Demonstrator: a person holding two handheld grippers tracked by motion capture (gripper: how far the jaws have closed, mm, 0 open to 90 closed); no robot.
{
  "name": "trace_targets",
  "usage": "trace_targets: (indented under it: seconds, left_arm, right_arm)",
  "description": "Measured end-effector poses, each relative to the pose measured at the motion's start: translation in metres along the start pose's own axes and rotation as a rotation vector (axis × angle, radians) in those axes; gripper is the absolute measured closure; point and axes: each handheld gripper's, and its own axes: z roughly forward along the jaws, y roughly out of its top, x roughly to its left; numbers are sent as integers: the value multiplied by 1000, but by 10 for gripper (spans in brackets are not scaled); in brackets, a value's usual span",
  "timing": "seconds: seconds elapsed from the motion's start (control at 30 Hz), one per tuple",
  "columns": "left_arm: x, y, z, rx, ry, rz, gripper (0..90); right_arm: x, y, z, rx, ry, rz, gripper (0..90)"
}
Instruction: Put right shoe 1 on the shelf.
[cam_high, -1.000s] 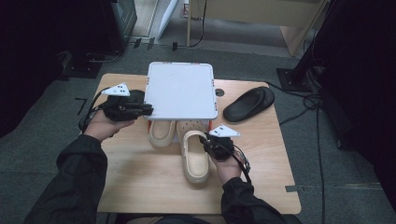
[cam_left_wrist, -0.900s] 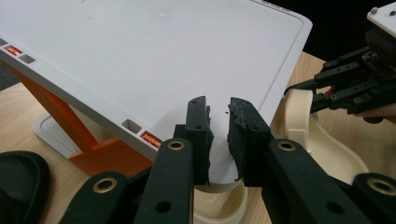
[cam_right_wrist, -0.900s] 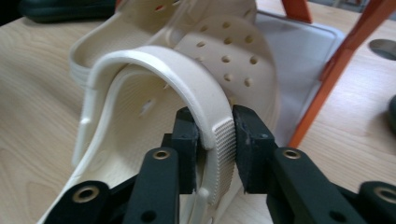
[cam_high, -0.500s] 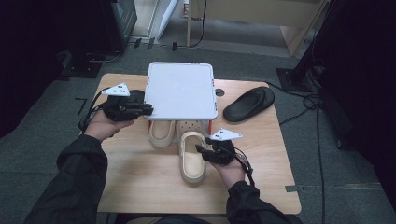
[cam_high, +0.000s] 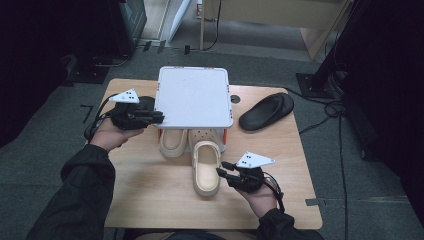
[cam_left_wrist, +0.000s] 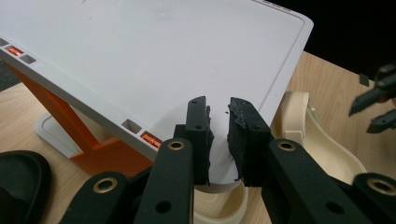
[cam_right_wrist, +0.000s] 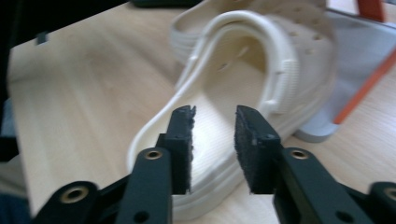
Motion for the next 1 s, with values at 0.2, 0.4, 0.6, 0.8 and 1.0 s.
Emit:
trace_targets:
  seconds: [0.2, 0.4, 0.6, 0.8, 1.0]
  left_arm:
    - [0, -1, 0, -1, 4, 2, 784]
    - [0, -1, 0, -3, 1, 2, 789]
    - [0, -1, 0, -1, 2, 2, 793]
    - [1, -1, 0, -3, -1, -2, 796]
    - [1, -1, 0, -3, -1, -2, 796]
  right_arm:
    - [15, -8, 6, 20, 99, -46, 805]
    - [31, -14, 14, 49, 181, -119, 841]
    - [43, -21, 23, 90, 242, -188, 856]
    - [47, -30, 34, 156, 274, -228, 856]
    - [50, -40, 45, 230, 309, -258, 856]
